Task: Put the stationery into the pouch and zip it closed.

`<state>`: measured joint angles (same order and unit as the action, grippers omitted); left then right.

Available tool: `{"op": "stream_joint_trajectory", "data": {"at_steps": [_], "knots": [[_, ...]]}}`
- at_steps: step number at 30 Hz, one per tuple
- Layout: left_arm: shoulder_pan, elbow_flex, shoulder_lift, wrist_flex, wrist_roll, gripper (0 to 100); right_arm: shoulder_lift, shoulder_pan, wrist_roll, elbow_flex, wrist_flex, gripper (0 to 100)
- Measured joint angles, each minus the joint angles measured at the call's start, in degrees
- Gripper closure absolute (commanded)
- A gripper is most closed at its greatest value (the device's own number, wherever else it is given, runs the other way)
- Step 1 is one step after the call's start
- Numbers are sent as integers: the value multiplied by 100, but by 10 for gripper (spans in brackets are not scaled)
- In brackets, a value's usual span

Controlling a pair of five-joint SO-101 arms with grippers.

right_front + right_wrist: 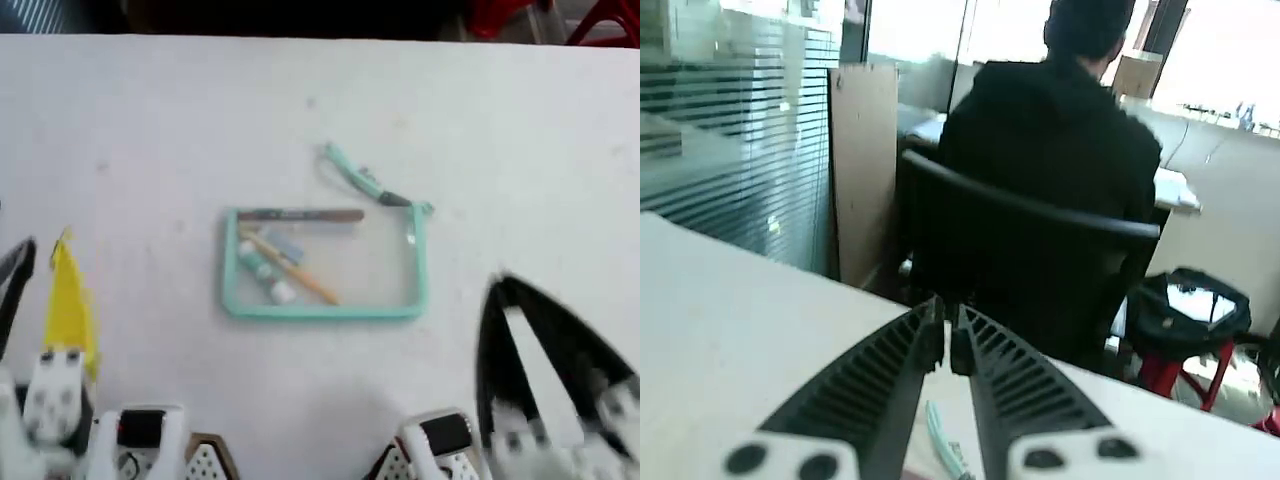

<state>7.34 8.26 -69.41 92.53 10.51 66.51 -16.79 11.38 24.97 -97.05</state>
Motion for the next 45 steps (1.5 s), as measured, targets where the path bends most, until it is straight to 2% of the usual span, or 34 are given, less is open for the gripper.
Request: {"op": "stream_joint_trajectory", "data": {"at_steps": [4,9,14,17,23,27,34,40,45], "knots": [[9,18,-1002,0,0,902,1046,18,0,9,0,981],[9,132,-2382,0,0,900,2347,79,0,-844,0,979],[132,149,-3543,0,0,902,3648,1029,123,-1916,0,980],[527,316,-3578,141,0,902,3657,1336,132,-1987,0,978],[501,141,-3578,448,-501,902,3675,633,-123,-2251,0,978],[193,-870,-3578,281,-563,902,3675,571,-123,-2769,97,977],[132,-3138,-3578,-413,-563,902,3675,501,70,-4281,431,981],[123,-3481,-3578,-413,-563,902,3666,519,466,-5125,448,978],[114,-3613,-3578,-343,-563,902,3666,492,554,-5969,949,978]]}}
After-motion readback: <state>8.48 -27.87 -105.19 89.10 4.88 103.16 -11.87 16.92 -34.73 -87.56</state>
